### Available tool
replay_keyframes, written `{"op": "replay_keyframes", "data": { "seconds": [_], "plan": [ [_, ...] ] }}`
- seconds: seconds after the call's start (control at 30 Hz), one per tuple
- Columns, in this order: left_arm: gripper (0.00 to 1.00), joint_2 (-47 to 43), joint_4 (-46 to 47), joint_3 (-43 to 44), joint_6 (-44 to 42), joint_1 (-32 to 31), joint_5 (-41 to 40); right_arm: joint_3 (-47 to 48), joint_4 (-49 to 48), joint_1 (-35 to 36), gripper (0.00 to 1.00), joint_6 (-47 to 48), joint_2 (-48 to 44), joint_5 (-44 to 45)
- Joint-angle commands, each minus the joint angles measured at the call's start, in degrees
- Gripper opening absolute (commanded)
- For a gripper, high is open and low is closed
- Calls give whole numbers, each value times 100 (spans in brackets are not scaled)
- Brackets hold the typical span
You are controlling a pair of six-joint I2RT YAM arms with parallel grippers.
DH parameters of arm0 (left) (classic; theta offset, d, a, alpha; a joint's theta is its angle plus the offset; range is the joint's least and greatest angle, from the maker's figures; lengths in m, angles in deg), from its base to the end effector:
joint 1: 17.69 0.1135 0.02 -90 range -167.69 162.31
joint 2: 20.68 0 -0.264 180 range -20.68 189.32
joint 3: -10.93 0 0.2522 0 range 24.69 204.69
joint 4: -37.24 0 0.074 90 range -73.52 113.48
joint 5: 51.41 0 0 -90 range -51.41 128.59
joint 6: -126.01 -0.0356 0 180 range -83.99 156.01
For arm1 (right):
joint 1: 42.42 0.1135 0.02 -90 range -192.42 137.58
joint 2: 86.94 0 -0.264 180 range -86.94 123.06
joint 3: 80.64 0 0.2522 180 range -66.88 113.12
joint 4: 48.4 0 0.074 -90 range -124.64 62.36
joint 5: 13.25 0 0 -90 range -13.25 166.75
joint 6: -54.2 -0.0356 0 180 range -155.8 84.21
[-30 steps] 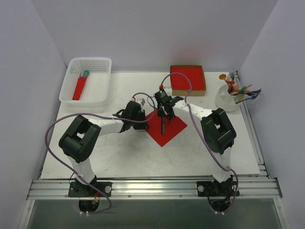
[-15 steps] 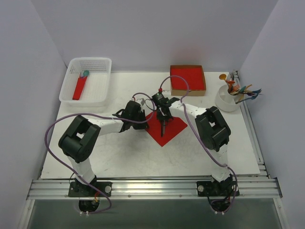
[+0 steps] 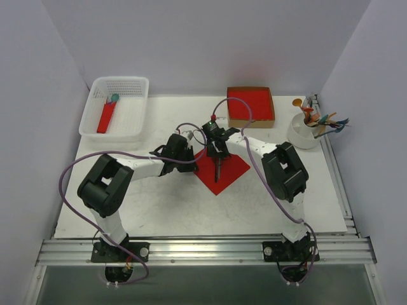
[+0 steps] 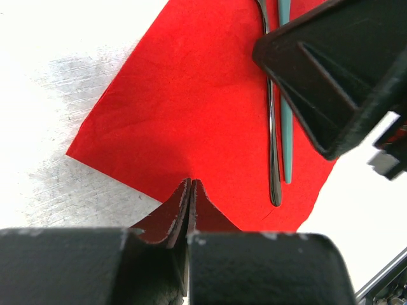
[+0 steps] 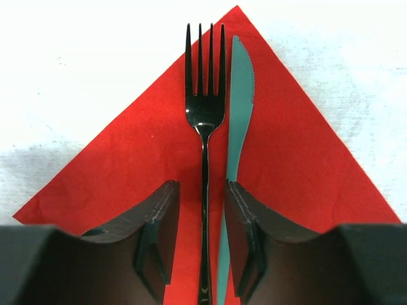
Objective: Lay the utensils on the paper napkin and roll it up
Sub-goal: Adjust the utensils on the napkin, then pick up the utensils from the container.
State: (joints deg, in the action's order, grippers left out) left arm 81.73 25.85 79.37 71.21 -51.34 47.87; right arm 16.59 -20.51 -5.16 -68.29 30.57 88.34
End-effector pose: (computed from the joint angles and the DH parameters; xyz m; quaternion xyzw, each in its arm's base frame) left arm 0.2986 -0.2057 0.1528 0.0182 0.9224 -0.2757 0.2699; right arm 0.3634 0.2674 0.1791 -0.0027 0.9300 0.1257 0.3453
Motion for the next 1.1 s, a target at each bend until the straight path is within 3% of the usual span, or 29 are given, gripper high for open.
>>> {"op": "replay_keyframes", "data": {
  "seconds": [0.0,0.17,0.23,0.37,0.47,0.7,0.77,0.83,0.93,1.0,1.07],
  "plan": [
    [2,-257,18,87,-110,43,39,223,98,-51,35,181,-545,133],
    [4,-537,-140,78,-136,43,-40,92,178,-586,36,568,-1264,255],
    [14,-756,-210,61,-154,43,-171,-13,239,-789,36,665,-1772,325],
    [25,-1170,-228,-45,-163,43,-295,-356,389,-1500,36,884,-2714,414],
    [42,-1478,-402,-97,-206,43,-409,-646,450,-2160,37,1060,-3374,422],
    [48,-2207,-343,-518,-487,43,-672,-954,582,-3618,32,991,-4061,335],
    [60,-2488,-316,-659,-514,43,-743,-1094,573,-4021,35,868,-4157,134],
    [64,-2812,-142,-904,-602,43,-813,-1218,477,-4156,37,710,-4315,132],
    [83,-3260,-35,-1203,-707,51,-1006,-1420,363,-4367,40,560,-4473,168],
    [100,-3481,35,-1336,-778,51,-1147,-1447,362,-4498,40,323,-4492,272],
    [94,-3780,157,-1573,-804,51,-1244,-1386,450,-4613,41,8,-4369,273]
  ]
}}
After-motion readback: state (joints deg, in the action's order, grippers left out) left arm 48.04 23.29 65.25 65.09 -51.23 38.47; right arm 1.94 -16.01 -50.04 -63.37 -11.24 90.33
